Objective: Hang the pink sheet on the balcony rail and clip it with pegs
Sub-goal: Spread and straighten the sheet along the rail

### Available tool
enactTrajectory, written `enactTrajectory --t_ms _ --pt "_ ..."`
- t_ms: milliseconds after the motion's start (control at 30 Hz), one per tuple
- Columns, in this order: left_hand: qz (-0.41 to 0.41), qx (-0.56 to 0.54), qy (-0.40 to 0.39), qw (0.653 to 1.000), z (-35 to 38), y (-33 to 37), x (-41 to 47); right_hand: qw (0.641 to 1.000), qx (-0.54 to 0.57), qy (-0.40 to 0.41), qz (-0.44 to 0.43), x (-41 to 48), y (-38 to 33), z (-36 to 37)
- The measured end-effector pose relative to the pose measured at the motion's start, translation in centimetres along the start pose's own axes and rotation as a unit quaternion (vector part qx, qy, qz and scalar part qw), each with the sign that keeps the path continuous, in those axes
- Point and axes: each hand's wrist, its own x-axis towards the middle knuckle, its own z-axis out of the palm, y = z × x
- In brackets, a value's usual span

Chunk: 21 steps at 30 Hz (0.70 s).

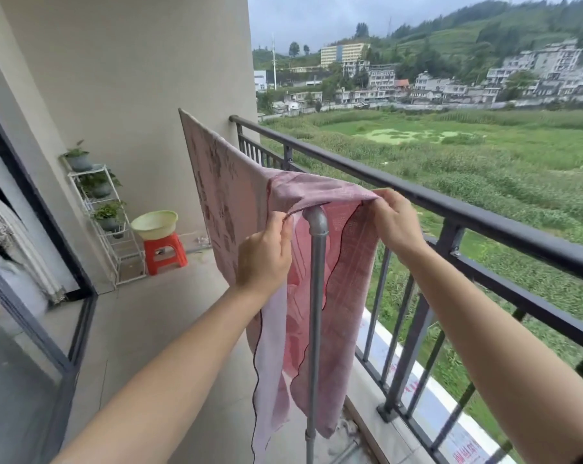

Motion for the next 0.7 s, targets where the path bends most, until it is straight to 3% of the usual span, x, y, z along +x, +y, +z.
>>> enactTrajectory --t_ms 100,133,200,267,467,533,600,700 --pt "0.039 0.003 0.014 0.999 -0.8 0.1 0.9 0.994 -0.056 0.072 -0.060 -0.1 -0.3 -0.3" --pt "0.061 0.026 -0.013 0.998 -0.6 -0.3 0.6 0.992 -0.105 0.055 -0.049 -0.2 0.3 -0.3" --pt "0.068 0.057 -0.110 0.990 0.1 -1.4 -0.8 0.972 -0.228 -0.063 0.003 -0.7 2.1 -0.3" --pt "0.033 0.046 -0.155 0.986 0.6 -2.5 -2.1 0.944 -0.278 -0.171 0.037 -1.5 4.1 -0.5" --pt "-0.064 -0.138 -0.095 0.984 0.7 -2.3 1.0 0.938 -0.158 -0.306 0.025 -3.1 5.5 0.2" --pt "-0.086 -0.192 -0.075 0.975 0.8 -1.7 2.9 0.950 -0.132 -0.282 -0.015 -3.4 5.0 1.0" --pt "-0.080 -0.159 -0.089 0.980 1.5 -1.9 4.8 0.967 -0.143 -0.192 -0.084 -3.5 4.6 1.7" --pt "-0.018 -0.047 -0.210 0.976 2.6 -2.8 6.5 0.967 -0.175 -0.088 -0.164 -3.5 4.1 1.9"
